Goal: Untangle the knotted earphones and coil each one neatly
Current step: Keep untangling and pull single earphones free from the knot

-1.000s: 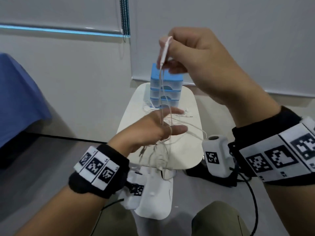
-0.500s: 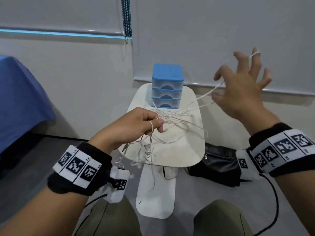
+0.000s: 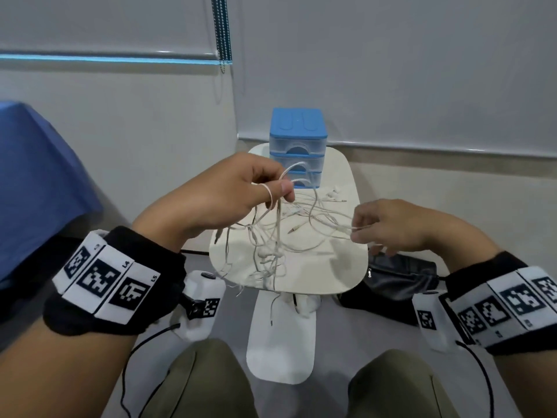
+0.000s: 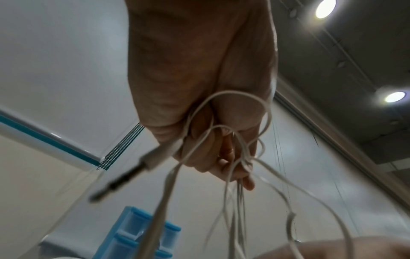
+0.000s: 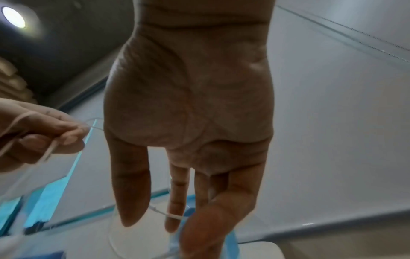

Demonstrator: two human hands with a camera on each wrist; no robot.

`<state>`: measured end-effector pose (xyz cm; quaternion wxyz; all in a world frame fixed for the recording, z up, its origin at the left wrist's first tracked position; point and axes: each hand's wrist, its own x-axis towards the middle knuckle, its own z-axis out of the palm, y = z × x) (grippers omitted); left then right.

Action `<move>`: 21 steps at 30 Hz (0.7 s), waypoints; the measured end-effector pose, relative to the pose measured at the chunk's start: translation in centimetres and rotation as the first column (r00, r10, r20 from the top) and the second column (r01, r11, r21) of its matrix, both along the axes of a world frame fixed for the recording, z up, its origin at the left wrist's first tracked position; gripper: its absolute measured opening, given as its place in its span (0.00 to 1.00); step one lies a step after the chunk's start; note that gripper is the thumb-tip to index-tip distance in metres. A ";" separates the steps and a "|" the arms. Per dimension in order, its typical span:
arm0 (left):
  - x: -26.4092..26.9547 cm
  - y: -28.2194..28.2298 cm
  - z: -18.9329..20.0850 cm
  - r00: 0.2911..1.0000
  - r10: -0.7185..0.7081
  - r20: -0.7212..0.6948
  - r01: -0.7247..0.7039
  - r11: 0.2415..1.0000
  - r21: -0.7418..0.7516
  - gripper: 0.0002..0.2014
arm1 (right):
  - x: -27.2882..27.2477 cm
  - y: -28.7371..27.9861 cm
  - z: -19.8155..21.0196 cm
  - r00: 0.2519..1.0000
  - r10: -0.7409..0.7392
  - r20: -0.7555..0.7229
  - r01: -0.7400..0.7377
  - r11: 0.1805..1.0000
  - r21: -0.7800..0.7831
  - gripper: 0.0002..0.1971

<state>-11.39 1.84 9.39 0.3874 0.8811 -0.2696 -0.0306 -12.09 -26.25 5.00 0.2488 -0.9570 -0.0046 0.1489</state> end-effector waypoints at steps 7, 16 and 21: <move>0.0 -1.0 2.0 0.997 -0.068 0.022 0.067 0.998 0.011 0.10 | -0.1 3.9 2.3 0.945 0.097 0.311 -0.171 0.960 0.222 0.36; 0.7 0.3 2.3 0.998 0.035 0.054 -0.025 0.985 -0.169 0.10 | 1.6 7.4 -0.4 0.943 0.199 0.265 -0.331 0.554 0.764 0.04; 2.3 2.7 0.7 0.981 0.152 -0.122 -0.185 0.926 -0.329 0.08 | 2.5 5.2 -0.8 0.968 0.146 0.202 -0.249 0.604 0.757 0.13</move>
